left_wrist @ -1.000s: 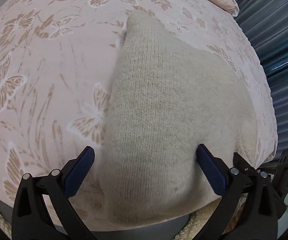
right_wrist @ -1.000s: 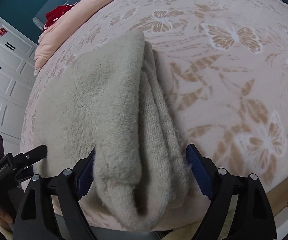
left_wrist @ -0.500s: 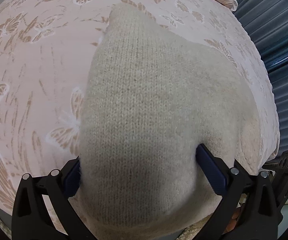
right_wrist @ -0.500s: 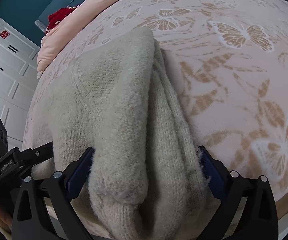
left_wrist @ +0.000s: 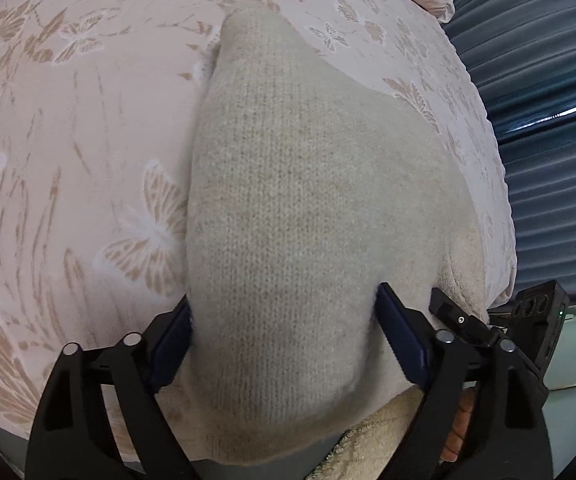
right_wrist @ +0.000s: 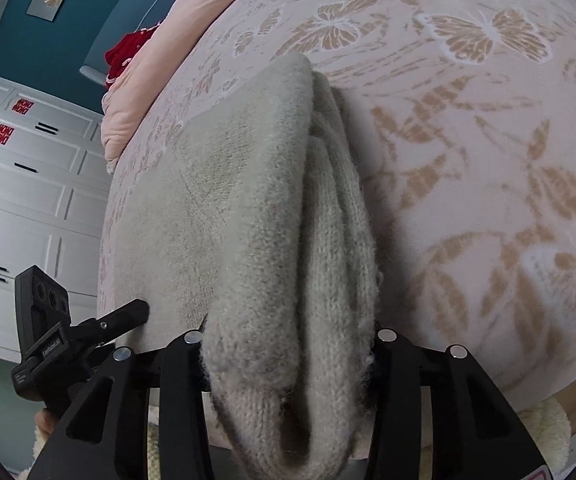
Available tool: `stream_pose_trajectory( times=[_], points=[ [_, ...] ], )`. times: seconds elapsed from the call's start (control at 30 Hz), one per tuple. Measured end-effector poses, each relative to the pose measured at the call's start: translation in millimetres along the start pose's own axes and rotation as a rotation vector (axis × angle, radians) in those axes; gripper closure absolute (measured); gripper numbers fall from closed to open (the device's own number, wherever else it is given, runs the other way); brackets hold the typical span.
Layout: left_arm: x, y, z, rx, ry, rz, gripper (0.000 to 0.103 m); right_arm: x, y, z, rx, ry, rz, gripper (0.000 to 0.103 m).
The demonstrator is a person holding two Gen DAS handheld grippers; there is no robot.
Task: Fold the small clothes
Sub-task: 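Grasp the folded sweater end with both grippers, then lift the held sweater end and fold it over the bundle with both grippers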
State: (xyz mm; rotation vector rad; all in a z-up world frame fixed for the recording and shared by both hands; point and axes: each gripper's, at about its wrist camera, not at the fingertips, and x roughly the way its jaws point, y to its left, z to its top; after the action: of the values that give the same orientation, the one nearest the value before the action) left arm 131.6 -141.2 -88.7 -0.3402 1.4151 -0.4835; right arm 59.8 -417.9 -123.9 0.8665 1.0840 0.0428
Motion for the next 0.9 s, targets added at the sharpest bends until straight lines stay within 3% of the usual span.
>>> stream_pose_trajectory(
  times=[0.1,0.17,0.2,0.23,0.27,0.3,0.33,0.4,0.7,0.9],
  points=[
    [12.3,4.0,-3.1,-0.033,-0.002,0.009,0.005,7.4,0.0,1.3,0.011,0.003,-0.002,0.04],
    [17.3,-0.5,-4.1,-0.016,-0.023,0.026,0.005,9.3,1.1,1.9,0.015,0.002,-0.013,0.039],
    [17.1,-4.6,-4.3,-0.003,-0.032,0.03,0.005,9.0,3.9,2.2,0.008,0.001,-0.024,0.043],
    [15.5,-10.8,-4.6,0.016,-0.035,0.024,0.017,7.4,8.5,2.4,-0.008,-0.005,-0.03,0.05],
    [11.3,-19.2,-5.4,0.042,-0.045,0.057,0.02,3.3,13.0,2.1,-0.019,-0.017,-0.034,0.061],
    [5.5,-28.9,-6.4,0.081,-0.062,0.085,0.031,-2.4,18.4,1.5,-0.027,-0.033,-0.03,0.066],
    [0.2,-39.2,-6.0,0.127,-0.075,0.108,0.044,-9.5,25.4,-0.1,-0.033,-0.055,-0.026,0.067],
    [-14.8,-59.8,-8.2,0.218,-0.099,0.149,0.051,-28.7,39.9,-3.2,-0.054,-0.109,-0.007,0.068],
    [-112.3,-135.2,-19.0,0.399,-0.26,0.088,0.052,-151.6,101.0,-22.4,-0.183,-0.372,0.004,0.069],
    [-189.5,-188.2,-40.3,0.521,-0.428,0.029,0.052,-234.9,139.7,-41.5,-0.249,-0.569,0.061,0.069]
  ],
)
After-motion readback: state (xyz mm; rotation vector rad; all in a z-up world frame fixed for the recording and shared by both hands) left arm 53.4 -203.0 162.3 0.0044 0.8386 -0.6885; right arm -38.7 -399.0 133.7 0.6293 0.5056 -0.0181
